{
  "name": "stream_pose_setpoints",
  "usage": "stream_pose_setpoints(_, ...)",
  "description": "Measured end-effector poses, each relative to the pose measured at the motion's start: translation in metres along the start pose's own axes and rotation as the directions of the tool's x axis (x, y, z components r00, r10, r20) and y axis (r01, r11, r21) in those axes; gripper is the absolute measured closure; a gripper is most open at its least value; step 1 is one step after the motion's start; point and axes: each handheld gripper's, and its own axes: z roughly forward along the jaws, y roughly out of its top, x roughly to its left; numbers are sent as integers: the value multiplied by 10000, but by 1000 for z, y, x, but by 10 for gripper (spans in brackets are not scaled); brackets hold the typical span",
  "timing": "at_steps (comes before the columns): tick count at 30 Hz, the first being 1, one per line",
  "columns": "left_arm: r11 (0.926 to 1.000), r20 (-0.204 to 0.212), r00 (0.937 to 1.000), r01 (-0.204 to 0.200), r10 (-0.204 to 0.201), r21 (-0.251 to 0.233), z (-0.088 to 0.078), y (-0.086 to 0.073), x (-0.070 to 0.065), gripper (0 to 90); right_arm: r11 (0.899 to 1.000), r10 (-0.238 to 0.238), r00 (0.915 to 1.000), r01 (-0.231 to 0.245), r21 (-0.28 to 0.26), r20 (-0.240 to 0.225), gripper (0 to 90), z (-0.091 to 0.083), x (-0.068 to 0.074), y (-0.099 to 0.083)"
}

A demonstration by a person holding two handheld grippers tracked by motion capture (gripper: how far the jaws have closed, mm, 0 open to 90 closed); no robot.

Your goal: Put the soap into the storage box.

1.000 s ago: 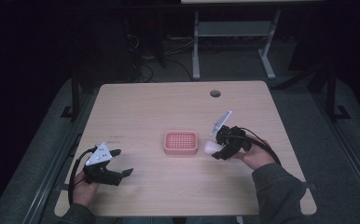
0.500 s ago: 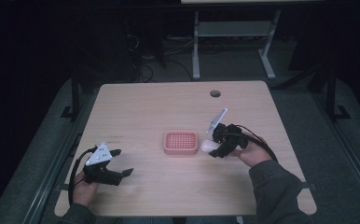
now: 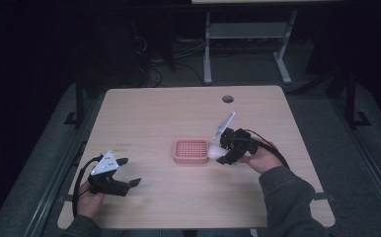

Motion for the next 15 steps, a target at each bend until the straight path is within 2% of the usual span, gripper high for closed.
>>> stream_pose_setpoints(9,10000,9,10000,40,-40,-15,1,0,-1,141,10000,0,9999,1,47,-130,488,4,-2,4)
stream_pose_setpoints(15,10000,8,10000,44,-44,-14,1,0,-1,141,9999,-129,9999,129,93,-61,488,3,-4,12)
